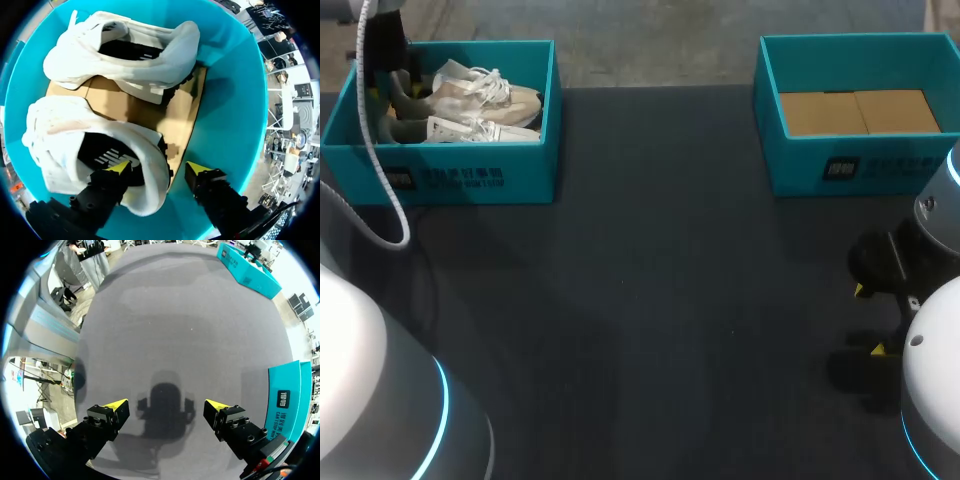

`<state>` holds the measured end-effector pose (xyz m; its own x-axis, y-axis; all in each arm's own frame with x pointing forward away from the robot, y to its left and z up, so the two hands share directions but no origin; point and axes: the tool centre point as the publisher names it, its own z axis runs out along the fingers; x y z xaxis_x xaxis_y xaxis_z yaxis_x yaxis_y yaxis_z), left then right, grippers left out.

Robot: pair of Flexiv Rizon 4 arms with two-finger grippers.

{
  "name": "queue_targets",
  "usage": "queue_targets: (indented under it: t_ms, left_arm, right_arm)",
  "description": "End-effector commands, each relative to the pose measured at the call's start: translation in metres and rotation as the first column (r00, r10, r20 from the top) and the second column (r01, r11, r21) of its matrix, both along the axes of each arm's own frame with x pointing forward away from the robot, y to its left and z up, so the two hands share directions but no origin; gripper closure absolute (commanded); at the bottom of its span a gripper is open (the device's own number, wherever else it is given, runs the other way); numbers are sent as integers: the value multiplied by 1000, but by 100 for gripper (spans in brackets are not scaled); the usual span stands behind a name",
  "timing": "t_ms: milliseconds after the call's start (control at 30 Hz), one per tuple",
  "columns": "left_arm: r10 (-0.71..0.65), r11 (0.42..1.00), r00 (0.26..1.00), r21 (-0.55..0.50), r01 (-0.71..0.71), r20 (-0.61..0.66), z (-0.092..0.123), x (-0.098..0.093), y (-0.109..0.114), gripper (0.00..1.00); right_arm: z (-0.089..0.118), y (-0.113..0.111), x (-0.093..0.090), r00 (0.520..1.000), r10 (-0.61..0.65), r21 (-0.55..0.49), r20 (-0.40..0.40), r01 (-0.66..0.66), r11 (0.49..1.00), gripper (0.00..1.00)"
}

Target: Take the shoe out of the shoebox, open the shoe tongue, remove and reinsert the insole, then place the shoe into the shoebox

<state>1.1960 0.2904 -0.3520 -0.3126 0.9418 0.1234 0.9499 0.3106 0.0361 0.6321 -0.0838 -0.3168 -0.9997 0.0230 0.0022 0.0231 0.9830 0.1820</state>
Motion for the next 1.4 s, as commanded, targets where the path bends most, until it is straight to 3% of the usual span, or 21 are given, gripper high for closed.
queue_targets:
  t_ms: [33,267,733,1000,1400]
  left_arm:
    - [-5,1000,1000,-9,5,4,10,-2,-2,24]
    - [-12,1000,1000,-25,12,20,21,-3,-4,0]
    - [-42,991,997,-126,50,61,81,-27,-21,0]
    - [-153,977,985,-138,164,82,112,-74,-17,0]
    - [-197,970,979,-135,203,57,118,-125,-7,0]
  right_arm:
    - [0,0,-2,1000,-1,-2,2,1,1000,0]
    - [0,0,-2,1000,-1,-2,2,1,1000,0]
    - [0,0,-2,1000,-1,-2,2,1,1000,0]
    - [0,0,-2,1000,-1,-2,2,1,1000,0]
    - [0,0,-2,1000,-1,-2,2,1,1000,0]
